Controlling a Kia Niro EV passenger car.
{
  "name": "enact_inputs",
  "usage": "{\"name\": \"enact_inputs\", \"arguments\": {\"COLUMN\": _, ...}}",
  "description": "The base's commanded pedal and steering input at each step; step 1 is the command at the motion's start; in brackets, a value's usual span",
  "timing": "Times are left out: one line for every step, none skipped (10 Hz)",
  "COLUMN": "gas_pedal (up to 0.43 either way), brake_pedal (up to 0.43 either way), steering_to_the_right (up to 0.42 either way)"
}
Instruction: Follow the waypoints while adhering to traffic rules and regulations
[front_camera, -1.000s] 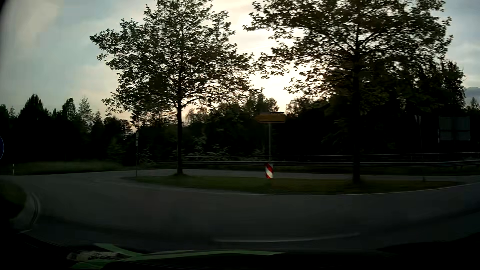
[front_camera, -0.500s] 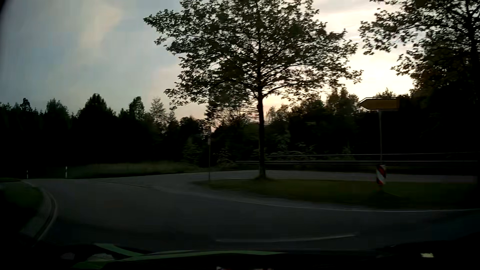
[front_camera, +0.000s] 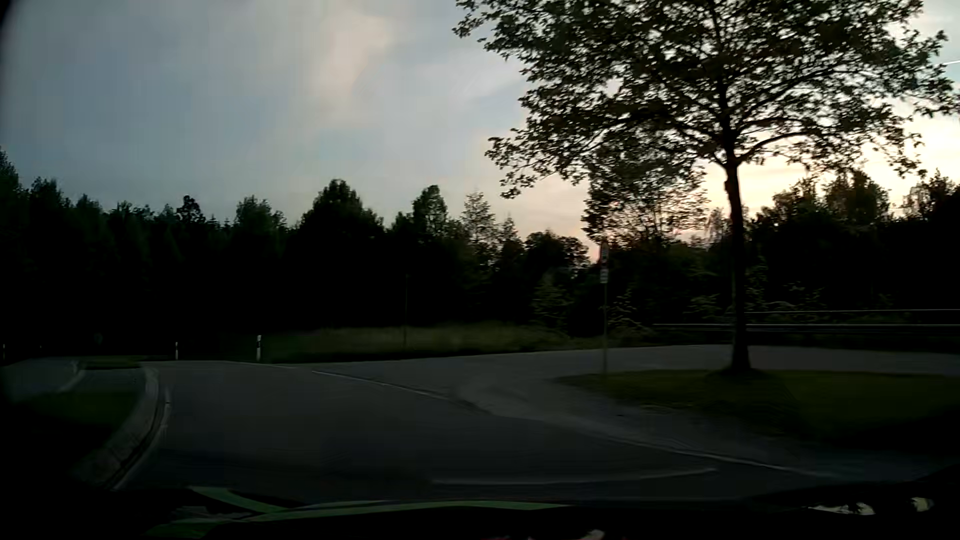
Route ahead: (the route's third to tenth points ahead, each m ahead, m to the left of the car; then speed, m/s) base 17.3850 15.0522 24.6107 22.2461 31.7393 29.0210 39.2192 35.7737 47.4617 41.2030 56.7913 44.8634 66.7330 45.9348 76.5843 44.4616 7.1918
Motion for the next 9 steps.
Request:
{"name": "enact_inputs", "arguments": {"gas_pedal": 0.268, "brake_pedal": 0.000, "steering_to_the_right": -0.327}}
{"name": "enact_inputs", "arguments": {"gas_pedal": 0.268, "brake_pedal": 0.000, "steering_to_the_right": -0.318}}
{"name": "enact_inputs", "arguments": {"gas_pedal": 0.268, "brake_pedal": 0.000, "steering_to_the_right": -0.306}}
{"name": "enact_inputs", "arguments": {"gas_pedal": 0.280, "brake_pedal": 0.000, "steering_to_the_right": -0.296}}
{"name": "enact_inputs", "arguments": {"gas_pedal": 0.311, "brake_pedal": 0.000, "steering_to_the_right": -0.279}}
{"name": "enact_inputs", "arguments": {"gas_pedal": 0.311, "brake_pedal": 0.000, "steering_to_the_right": -0.261}}
{"name": "enact_inputs", "arguments": {"gas_pedal": 0.311, "brake_pedal": 0.000, "steering_to_the_right": -0.245}}
{"name": "enact_inputs", "arguments": {"gas_pedal": 0.311, "brake_pedal": 0.000, "steering_to_the_right": -0.222}}
{"name": "enact_inputs", "arguments": {"gas_pedal": 0.311, "brake_pedal": 0.000, "steering_to_the_right": -0.196}}
